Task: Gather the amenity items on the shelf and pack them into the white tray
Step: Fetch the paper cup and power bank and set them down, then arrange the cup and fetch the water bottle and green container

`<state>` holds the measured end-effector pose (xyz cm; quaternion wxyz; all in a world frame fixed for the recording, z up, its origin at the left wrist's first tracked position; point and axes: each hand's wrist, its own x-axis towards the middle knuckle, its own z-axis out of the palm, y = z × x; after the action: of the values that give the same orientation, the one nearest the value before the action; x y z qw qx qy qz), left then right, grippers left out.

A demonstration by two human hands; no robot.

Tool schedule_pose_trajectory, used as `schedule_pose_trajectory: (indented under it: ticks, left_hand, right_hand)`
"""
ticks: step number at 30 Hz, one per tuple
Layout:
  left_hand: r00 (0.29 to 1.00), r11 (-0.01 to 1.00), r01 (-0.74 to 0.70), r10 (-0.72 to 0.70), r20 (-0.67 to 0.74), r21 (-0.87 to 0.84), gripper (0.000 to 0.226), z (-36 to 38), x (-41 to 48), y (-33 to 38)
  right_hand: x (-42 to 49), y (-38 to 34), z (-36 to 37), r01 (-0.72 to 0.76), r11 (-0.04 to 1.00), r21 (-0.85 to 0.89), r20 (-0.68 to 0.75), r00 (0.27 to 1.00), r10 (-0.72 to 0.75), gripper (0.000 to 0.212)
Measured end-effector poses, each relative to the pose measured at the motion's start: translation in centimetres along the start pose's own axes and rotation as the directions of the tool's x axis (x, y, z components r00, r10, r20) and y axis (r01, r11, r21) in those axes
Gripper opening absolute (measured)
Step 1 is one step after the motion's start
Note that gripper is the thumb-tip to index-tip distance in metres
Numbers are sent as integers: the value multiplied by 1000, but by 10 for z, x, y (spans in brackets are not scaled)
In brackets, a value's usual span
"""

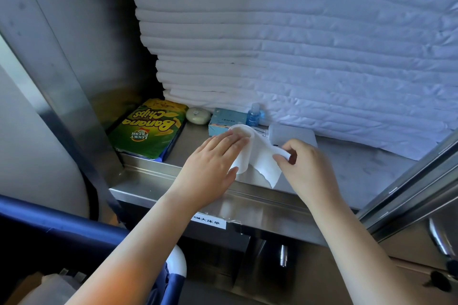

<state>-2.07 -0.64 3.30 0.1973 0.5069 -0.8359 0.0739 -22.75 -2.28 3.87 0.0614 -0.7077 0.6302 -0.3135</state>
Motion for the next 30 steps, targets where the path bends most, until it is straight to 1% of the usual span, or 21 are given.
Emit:
schedule_pose_trajectory:
  ticks: [2, 4, 7, 10, 14, 17, 20, 23, 28, 30]
  left_hand:
    - [1000, 1000, 7, -7, 2, 4, 59, -1, 1, 1]
    - [1000, 1000, 17, -17, -4, 11, 60, -2, 2, 2]
    - [999, 999, 31, -31, -9, 38, 63, -5, 8, 3]
    - [1000, 997, 29, -29, -8, 67, 63, -8, 17, 3]
    - [996, 995, -25, 17, 85, 93, 62, 0, 28, -6]
    - [993, 997, -26, 18, 113, 67, 58, 6, 30, -8]
    - [997, 999, 0, -3, 76, 39, 54, 4, 32, -6]
    - [999, 999, 32, -32, 24, 24, 52, 1, 34, -5]
    - [997, 997, 71, -71, 17, 19, 47, -1, 36, -3]
    - [996, 997, 82, -82, -19, 1, 41, -2, 36, -1]
  right_hand:
    - [-4, 1, 2, 4, 1000, -9, -11, 1000, -4, 24]
    - [-6, 2, 4, 5, 1000, -9, -10, 1000, -5, 27]
    - [-8, 3, 9, -20, 1000, 22, 4, 1000, 20, 22]
    - [-11, 4, 12, -9, 999, 47, -8, 1000, 9, 16]
    - [-12, 5, 13, 7, 997, 73, -48, 999, -3, 14]
    - [-13, 5, 13, 30, 996, 88, -93, 995, -22, 15]
    - [-16, 4, 14, 42, 992, 118, -114, 993, -29, 14]
    - [-19, 4, 16, 81, 987, 141, -143, 988, -61, 17]
    - [-21, 1, 19, 121, 978, 172, -185, 979, -88, 21]
    - [-22, -2, 22, 132, 972, 192, -195, 976, -94, 19]
